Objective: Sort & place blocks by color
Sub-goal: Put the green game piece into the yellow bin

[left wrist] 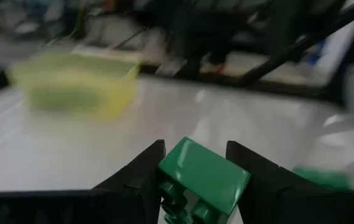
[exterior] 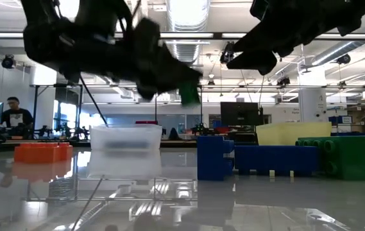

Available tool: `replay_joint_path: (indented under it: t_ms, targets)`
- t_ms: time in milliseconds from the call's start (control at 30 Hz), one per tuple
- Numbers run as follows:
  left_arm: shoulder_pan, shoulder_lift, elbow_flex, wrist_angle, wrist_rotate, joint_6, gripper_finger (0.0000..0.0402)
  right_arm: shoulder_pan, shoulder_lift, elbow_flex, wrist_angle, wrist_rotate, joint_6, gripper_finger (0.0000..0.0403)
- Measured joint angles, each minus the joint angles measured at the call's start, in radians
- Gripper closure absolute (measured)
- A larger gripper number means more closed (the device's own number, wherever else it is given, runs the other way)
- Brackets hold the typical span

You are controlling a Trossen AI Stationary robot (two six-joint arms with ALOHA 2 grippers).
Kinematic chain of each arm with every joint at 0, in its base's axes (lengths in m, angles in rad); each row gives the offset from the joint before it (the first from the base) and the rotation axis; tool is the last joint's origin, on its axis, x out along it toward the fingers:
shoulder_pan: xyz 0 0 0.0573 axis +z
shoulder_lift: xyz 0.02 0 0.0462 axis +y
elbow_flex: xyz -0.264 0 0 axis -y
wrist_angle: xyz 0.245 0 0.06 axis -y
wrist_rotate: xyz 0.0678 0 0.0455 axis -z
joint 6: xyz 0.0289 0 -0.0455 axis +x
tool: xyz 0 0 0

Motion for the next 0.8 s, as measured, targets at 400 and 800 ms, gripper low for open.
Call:
replay_joint_path:
  t_ms: [400,800]
  targets:
    - [-0.026,-0.209,0.002,-0.003,-0.118,0.074,0.0259,0.026,0.187,0.043,0.303,0.140,-0.058,0.0129]
    - [-0.025,-0.245,-0.002,-0.034,-0.271,0.074,0.0258,0.028,0.273,0.162,0.299,0.344,-0.166,0.0129]
